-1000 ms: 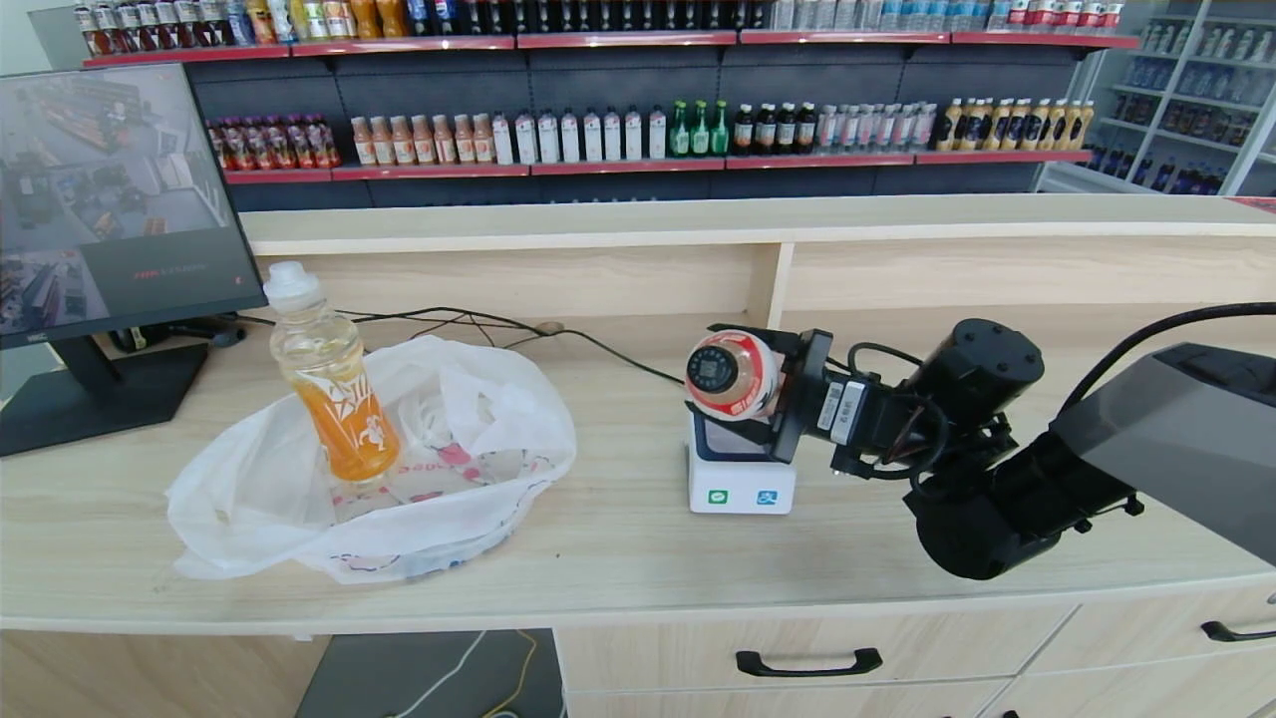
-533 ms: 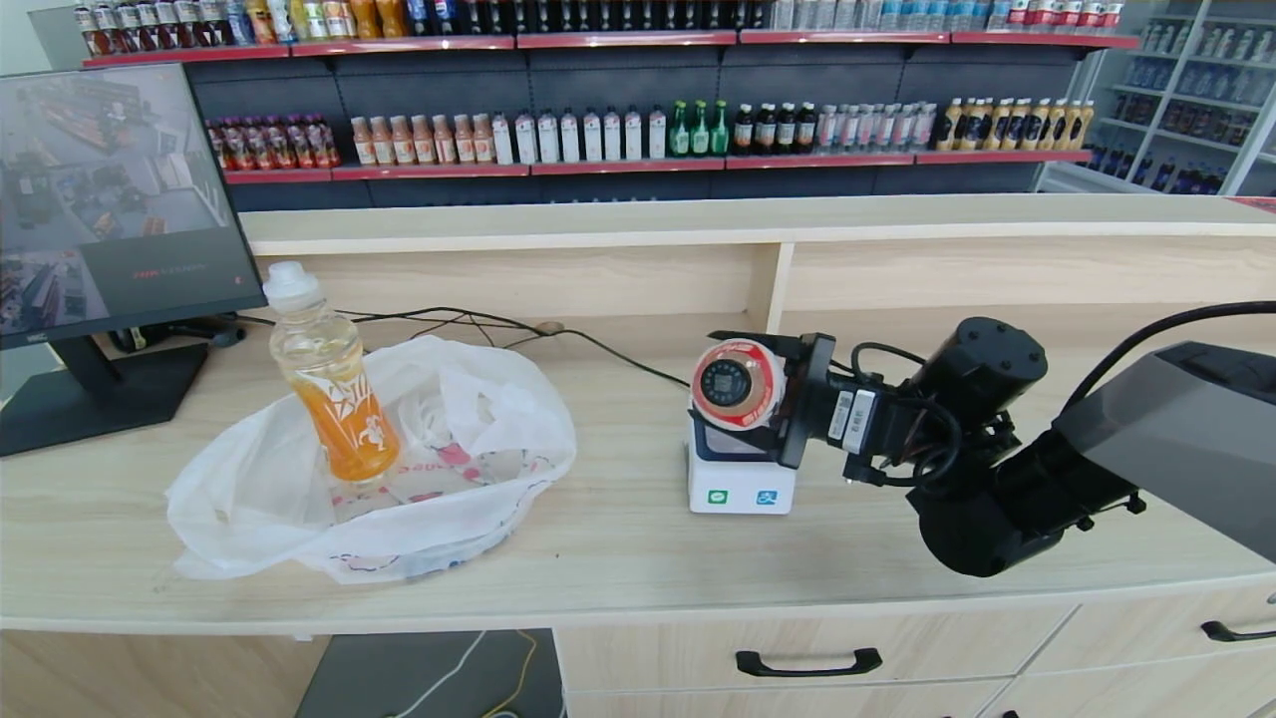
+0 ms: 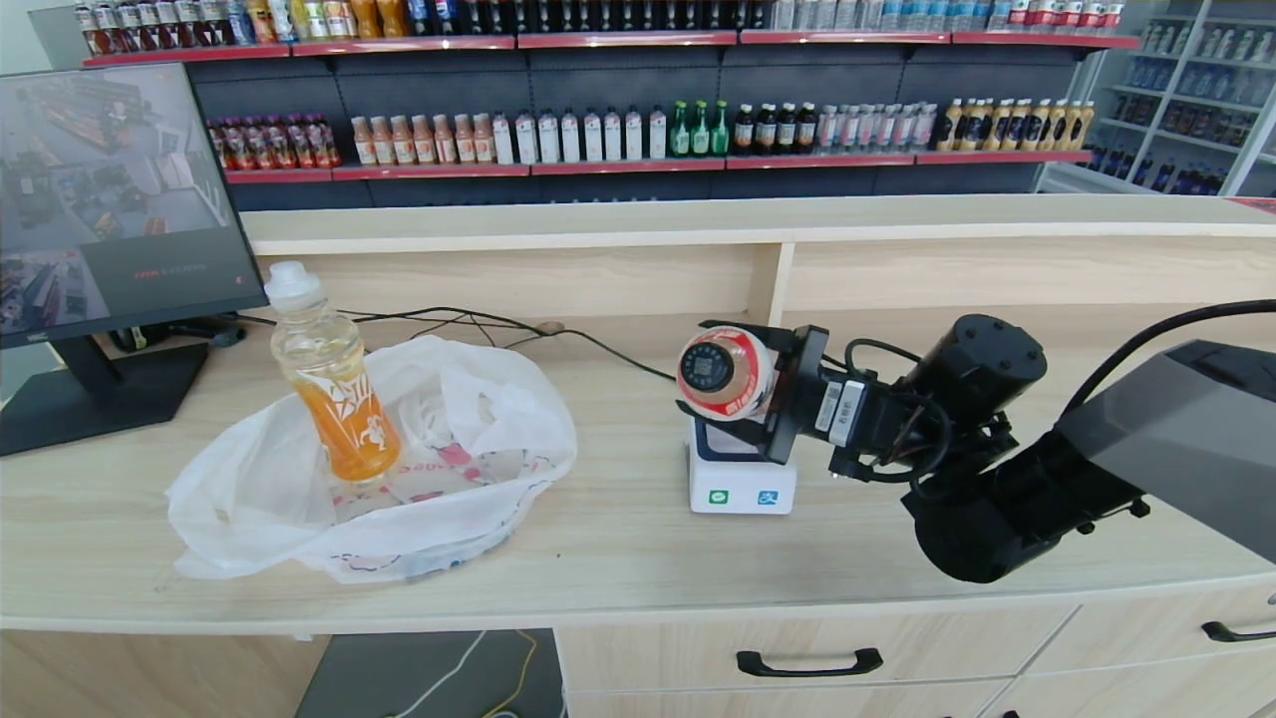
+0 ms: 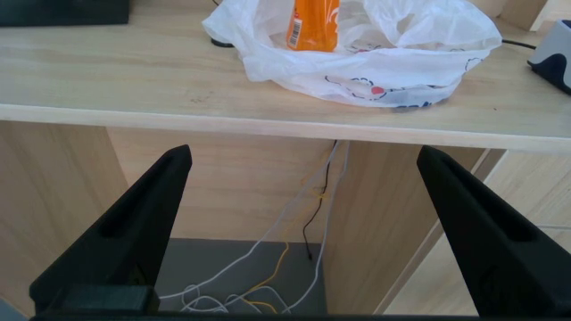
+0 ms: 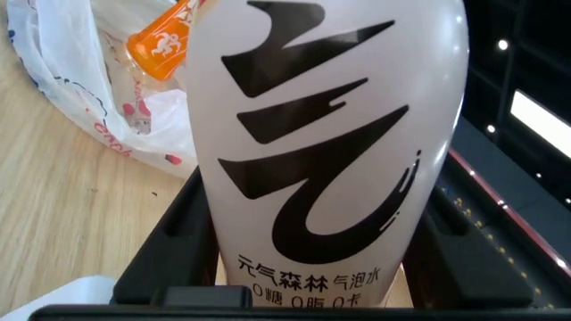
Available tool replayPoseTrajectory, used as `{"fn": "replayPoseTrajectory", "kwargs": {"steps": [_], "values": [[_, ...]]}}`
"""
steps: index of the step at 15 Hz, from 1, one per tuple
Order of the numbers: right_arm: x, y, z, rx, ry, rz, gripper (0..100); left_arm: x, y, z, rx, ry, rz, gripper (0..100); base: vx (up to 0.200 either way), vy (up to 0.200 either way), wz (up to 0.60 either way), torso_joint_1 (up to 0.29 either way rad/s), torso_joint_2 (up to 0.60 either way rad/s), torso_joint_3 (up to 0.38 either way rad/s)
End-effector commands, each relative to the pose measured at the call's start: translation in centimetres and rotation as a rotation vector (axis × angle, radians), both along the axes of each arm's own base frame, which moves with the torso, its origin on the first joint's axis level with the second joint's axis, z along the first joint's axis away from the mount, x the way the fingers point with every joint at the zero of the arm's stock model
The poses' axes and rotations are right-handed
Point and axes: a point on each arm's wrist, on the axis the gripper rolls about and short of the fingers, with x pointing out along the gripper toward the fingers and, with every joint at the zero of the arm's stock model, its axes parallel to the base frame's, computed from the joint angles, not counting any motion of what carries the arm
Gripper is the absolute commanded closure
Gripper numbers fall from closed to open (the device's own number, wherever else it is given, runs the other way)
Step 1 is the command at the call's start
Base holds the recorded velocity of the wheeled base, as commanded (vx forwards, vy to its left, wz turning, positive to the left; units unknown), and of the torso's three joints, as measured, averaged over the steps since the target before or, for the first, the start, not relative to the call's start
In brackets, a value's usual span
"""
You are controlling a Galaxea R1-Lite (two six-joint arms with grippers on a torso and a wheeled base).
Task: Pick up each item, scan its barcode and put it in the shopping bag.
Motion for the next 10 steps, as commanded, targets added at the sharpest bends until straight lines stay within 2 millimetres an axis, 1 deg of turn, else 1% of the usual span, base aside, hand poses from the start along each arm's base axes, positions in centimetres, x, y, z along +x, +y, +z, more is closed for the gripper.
{"fn": "replayPoseTrajectory", "kwargs": {"steps": [1,3,5,7,8,9,10], "values": [[-0.7,0.3,0.7,0.012,0.005,0.015,100,0.0,0.0,0.0,0.000,0.000,0.000,0,0.000,0.000,0.00,0.000,0.00,0.000],[-1.2,0.0,2.3,0.063,0.016,-0.032,100,0.0,0.0,0.0,-0.002,0.000,0.000,0,0.000,0.000,0.00,0.000,0.00,0.000],[-2.0,0.1,3.4,0.094,0.029,-0.041,100,0.0,0.0,0.0,0.000,0.000,0.000,0,0.000,0.000,0.00,0.000,0.00,0.000],[-3.0,0.3,3.7,0.119,0.067,-0.057,100,0.0,0.0,0.0,0.000,0.000,0.000,0,0.000,0.000,0.00,0.000,0.00,0.000],[-4.4,0.4,3.5,0.136,0.137,-0.079,100,0.0,0.0,0.0,0.000,0.000,0.000,0,0.000,0.000,0.00,0.000,0.00,0.000],[-5.3,0.1,3.5,0.158,0.192,-0.105,100,0.0,0.0,0.0,0.000,0.000,0.000,0,0.000,0.000,0.00,0.000,0.00,0.000],[-6.3,-0.1,3.9,0.188,0.233,-0.119,100,0.0,0.0,0.0,0.000,0.000,0.000,0,0.000,0.000,0.00,0.000,0.00,0.000]]}}
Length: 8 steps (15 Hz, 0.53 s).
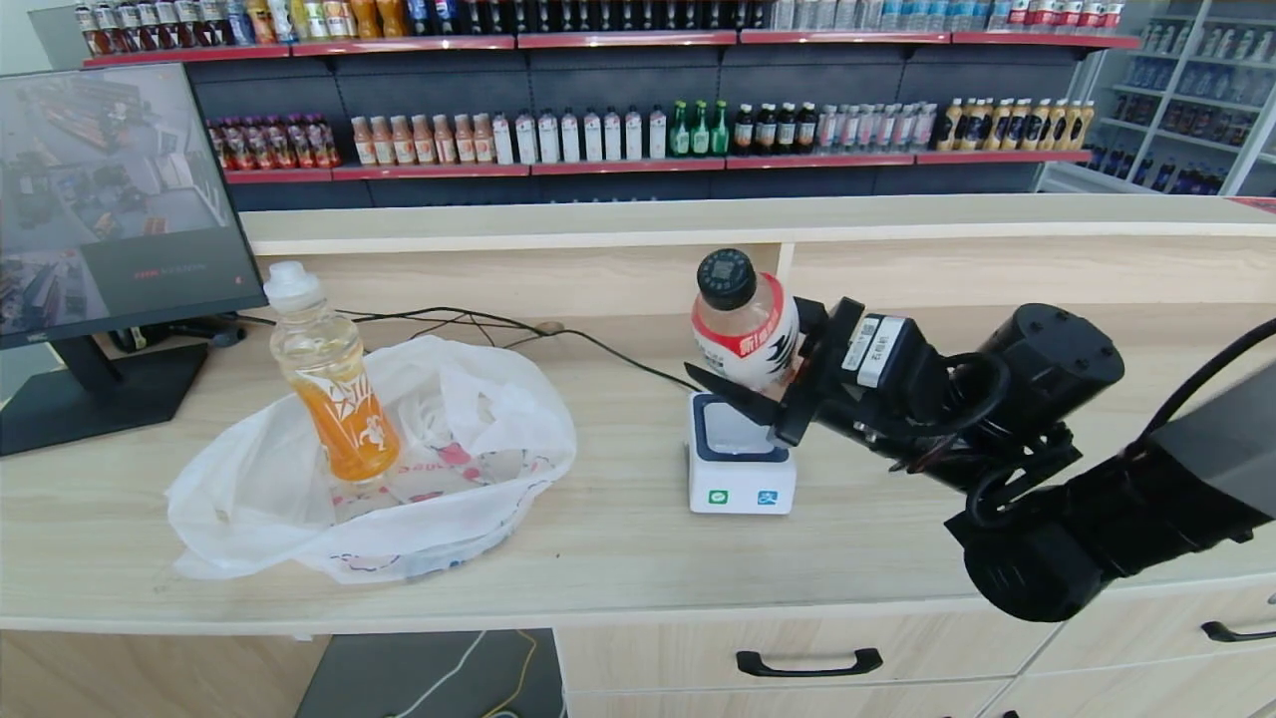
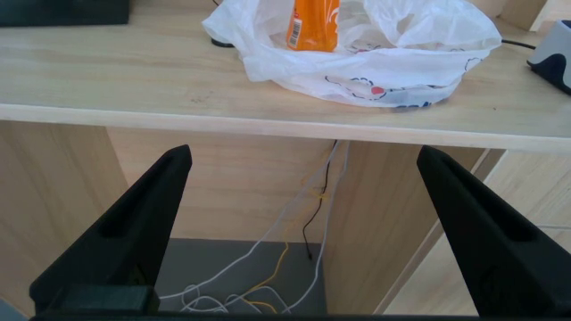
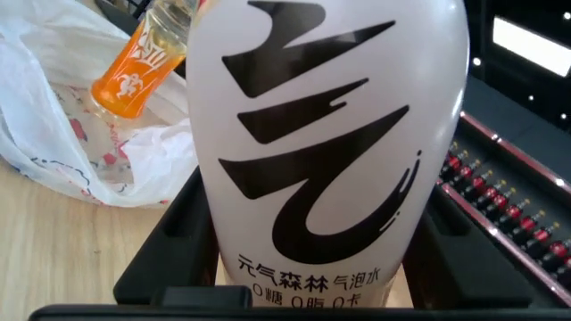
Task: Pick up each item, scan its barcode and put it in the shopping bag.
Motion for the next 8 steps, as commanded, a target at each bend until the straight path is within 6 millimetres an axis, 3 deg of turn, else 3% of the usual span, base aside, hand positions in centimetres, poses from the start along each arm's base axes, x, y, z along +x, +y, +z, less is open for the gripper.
{"fn": "replayPoseTrajectory", "kwargs": {"steps": [1,4,8], "values": [[-2.7,-0.7,1.6,0.052,0.042,-0.006,100,0.0,0.0,0.0,0.000,0.000,0.000,0,0.000,0.000,0.00,0.000,0.00,0.000],[-5.5,-2.5,2.0,0.206,0.296,-0.025,100,0.0,0.0,0.0,0.000,0.000,0.000,0,0.000,0.000,0.00,0.000,0.00,0.000],[-8.5,-5.4,1.0,0.426,0.527,-0.241,100,0.0,0.0,0.0,0.000,0.000,0.000,0,0.000,0.000,0.00,0.000,0.00,0.000]]}}
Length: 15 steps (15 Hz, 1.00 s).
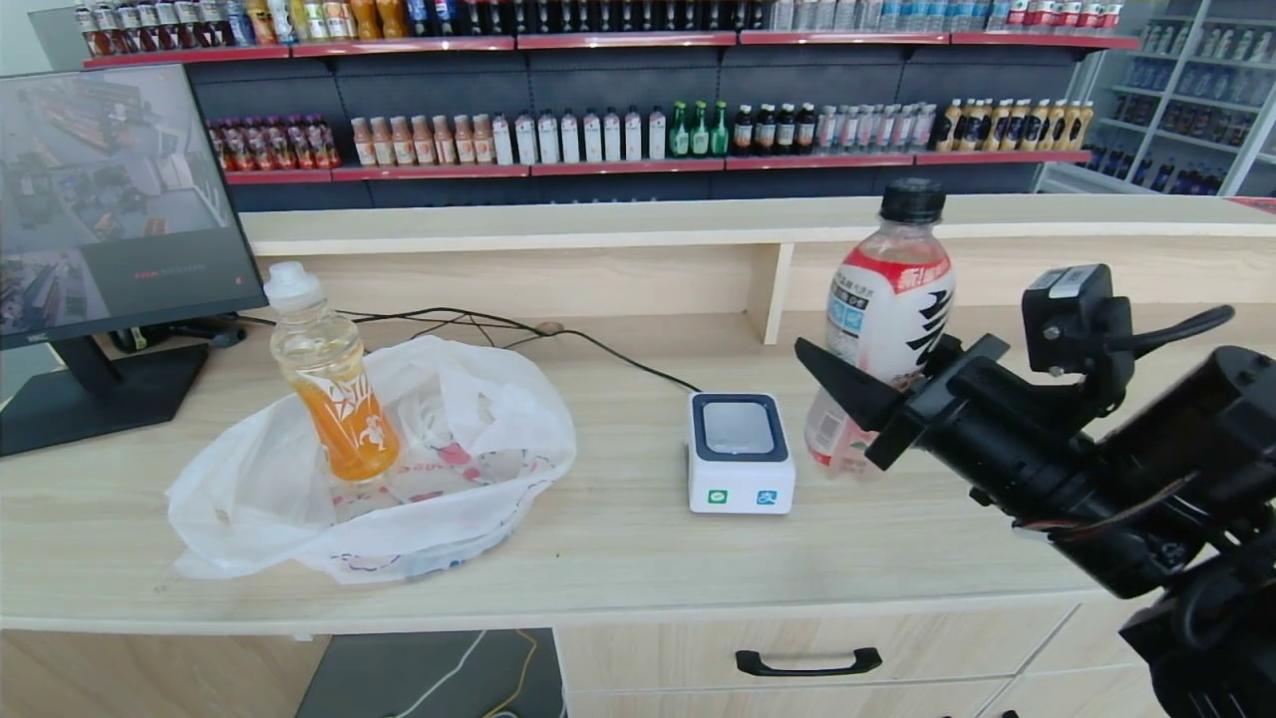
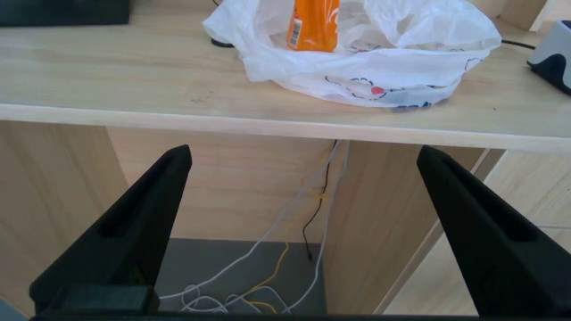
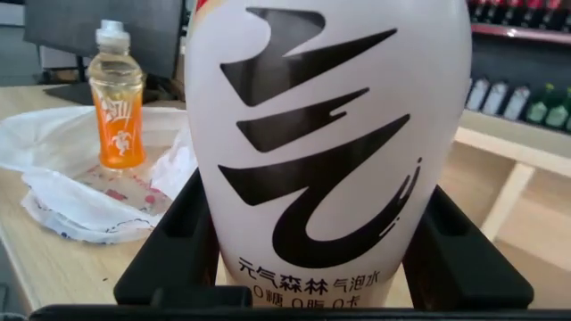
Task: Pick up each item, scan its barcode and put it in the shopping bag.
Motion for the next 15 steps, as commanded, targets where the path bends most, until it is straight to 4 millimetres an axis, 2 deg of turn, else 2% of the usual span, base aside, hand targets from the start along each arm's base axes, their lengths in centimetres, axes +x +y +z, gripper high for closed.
{"fn": "replayPoseTrajectory", "kwargs": {"steps": [1,4,7,11,15], "values": [[-1.8,-1.2,0.2,0.023,0.017,-0.025,100,0.0,0.0,0.0,-0.001,0.000,0.000,0,0.000,0.000,0.00,0.000,0.00,0.000],[-2.0,-1.4,-0.8,0.001,0.057,-0.033,100,0.0,0.0,0.0,-0.001,0.000,0.000,0,0.000,0.000,0.00,0.000,0.00,0.000],[-1.5,-2.1,-0.9,0.000,0.060,-0.068,100,0.0,0.0,0.0,-0.002,0.000,0.000,0,0.000,0.000,0.00,0.000,0.00,0.000],[-1.2,-2.0,-1.0,-0.001,0.061,-0.068,100,0.0,0.0,0.0,-0.002,0.000,0.000,0,0.000,0.000,0.00,0.000,0.00,0.000],[-1.4,-2.1,-1.2,-0.006,0.071,-0.068,100,0.0,0.0,0.0,-0.002,0.000,0.000,0,0.000,0.200,0.00,0.004,0.00,0.000]]}}
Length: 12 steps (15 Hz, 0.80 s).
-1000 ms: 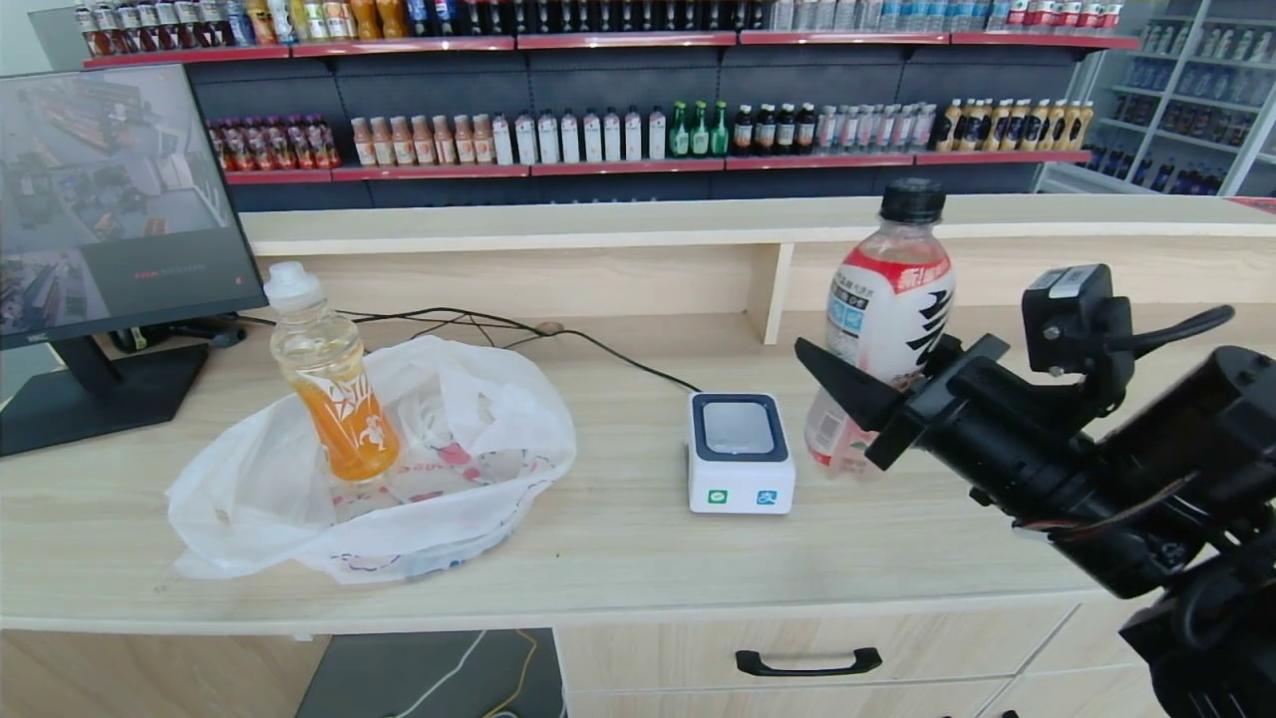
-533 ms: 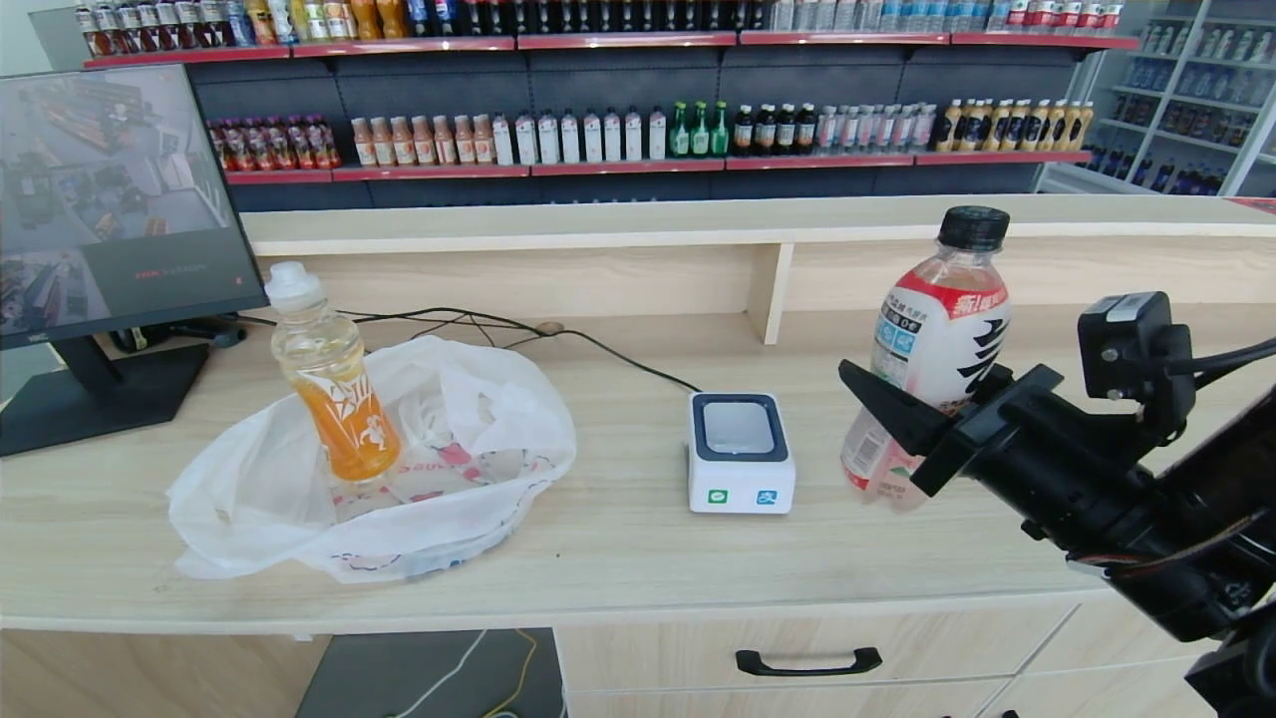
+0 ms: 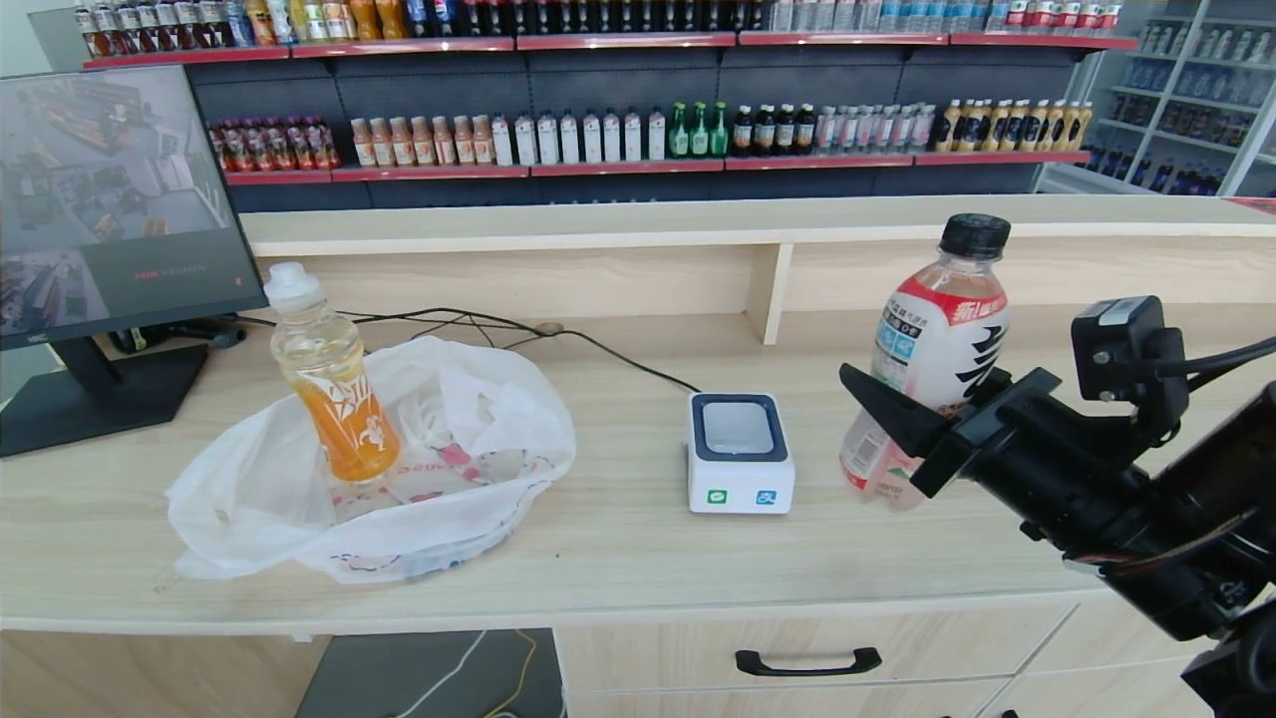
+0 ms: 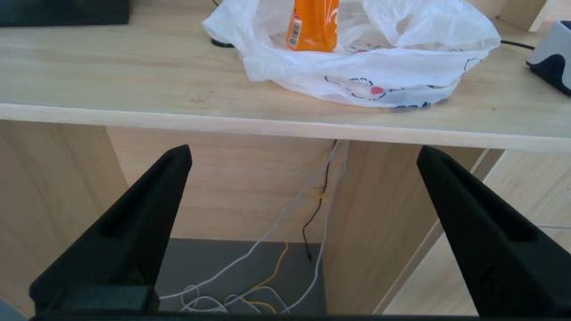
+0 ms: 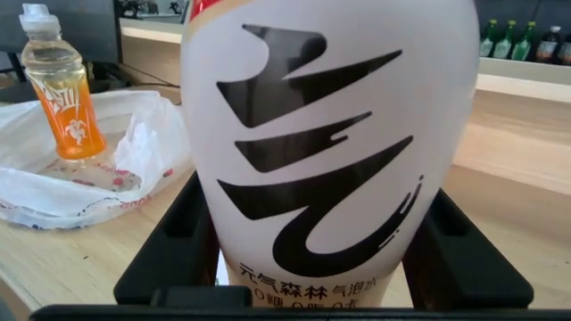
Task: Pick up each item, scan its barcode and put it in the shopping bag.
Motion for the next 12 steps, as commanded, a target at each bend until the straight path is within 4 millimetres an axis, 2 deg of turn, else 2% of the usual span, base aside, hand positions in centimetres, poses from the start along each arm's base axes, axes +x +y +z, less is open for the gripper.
{"fn": "replayPoseTrajectory", "kwargs": {"steps": [1,12], "values": [[0.00,0.01,-0.13,-0.002,0.003,0.000,100,0.00,0.00,0.00,-0.001,0.000,0.001,0,0.000,0.200,0.00,-0.012,-0.01,0.007],[-0.02,0.09,-0.09,-0.004,0.000,0.003,100,0.00,0.00,0.00,-0.003,0.000,0.001,0,0.000,0.200,0.00,0.002,0.00,0.002]]}}
